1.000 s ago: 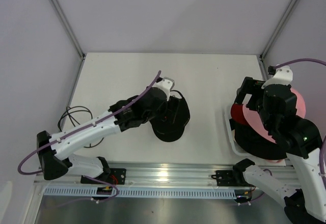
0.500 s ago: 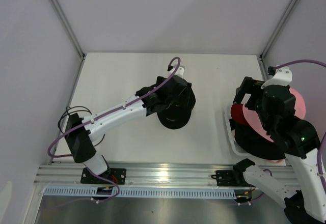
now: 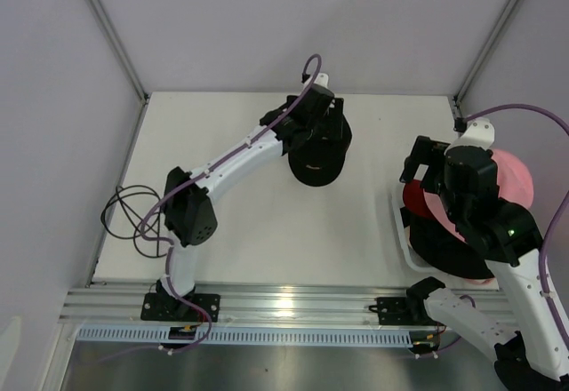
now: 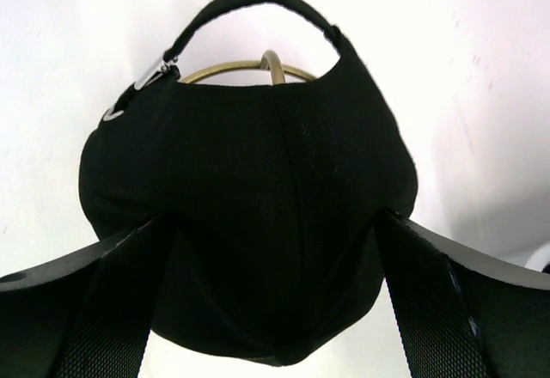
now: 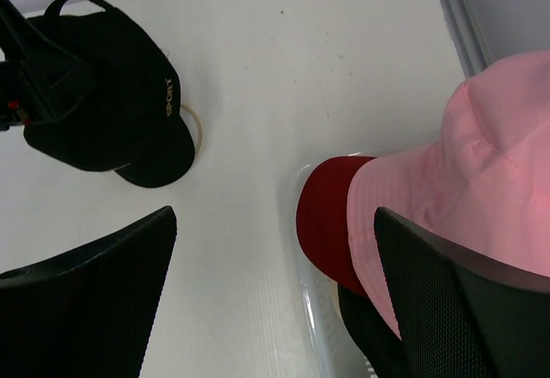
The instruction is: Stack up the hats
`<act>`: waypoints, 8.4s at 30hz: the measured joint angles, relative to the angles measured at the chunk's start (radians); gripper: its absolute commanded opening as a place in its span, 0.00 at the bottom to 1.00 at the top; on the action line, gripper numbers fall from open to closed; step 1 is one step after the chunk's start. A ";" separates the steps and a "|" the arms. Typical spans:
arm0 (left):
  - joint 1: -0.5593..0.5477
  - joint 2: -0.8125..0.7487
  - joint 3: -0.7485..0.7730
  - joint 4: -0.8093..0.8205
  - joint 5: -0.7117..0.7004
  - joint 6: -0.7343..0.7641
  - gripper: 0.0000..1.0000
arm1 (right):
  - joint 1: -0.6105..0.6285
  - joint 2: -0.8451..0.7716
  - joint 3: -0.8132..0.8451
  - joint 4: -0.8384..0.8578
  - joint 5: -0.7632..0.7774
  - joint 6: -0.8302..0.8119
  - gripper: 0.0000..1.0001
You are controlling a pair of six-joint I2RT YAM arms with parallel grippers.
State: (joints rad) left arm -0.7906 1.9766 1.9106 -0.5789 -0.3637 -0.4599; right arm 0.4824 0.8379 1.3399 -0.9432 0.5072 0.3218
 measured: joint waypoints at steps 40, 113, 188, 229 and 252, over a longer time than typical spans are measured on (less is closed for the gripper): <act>0.204 -1.374 -0.590 -0.660 -0.507 -0.605 0.95 | -0.060 -0.071 -0.099 0.042 -0.316 0.045 0.99; 0.723 -1.086 -0.933 -0.164 -0.182 -0.138 0.01 | -0.129 0.024 -0.135 0.128 -0.165 0.038 0.99; -0.299 -0.671 -0.671 -0.088 0.127 -0.051 0.79 | -0.417 0.134 -0.060 0.003 0.130 -0.087 0.31; 0.473 -1.227 -0.855 -0.203 0.163 -0.009 1.00 | 0.516 0.643 0.601 0.182 -0.328 -0.349 0.00; 0.579 -1.257 -0.959 -0.170 0.296 -0.016 1.00 | 0.618 0.387 -0.196 0.591 -0.594 -0.343 0.02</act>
State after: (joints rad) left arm -0.2111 0.7197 0.9520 -0.7490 -0.0681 -0.4763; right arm 1.1007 1.2251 1.1442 -0.3523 -0.0872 -0.0208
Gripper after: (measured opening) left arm 0.994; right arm 0.012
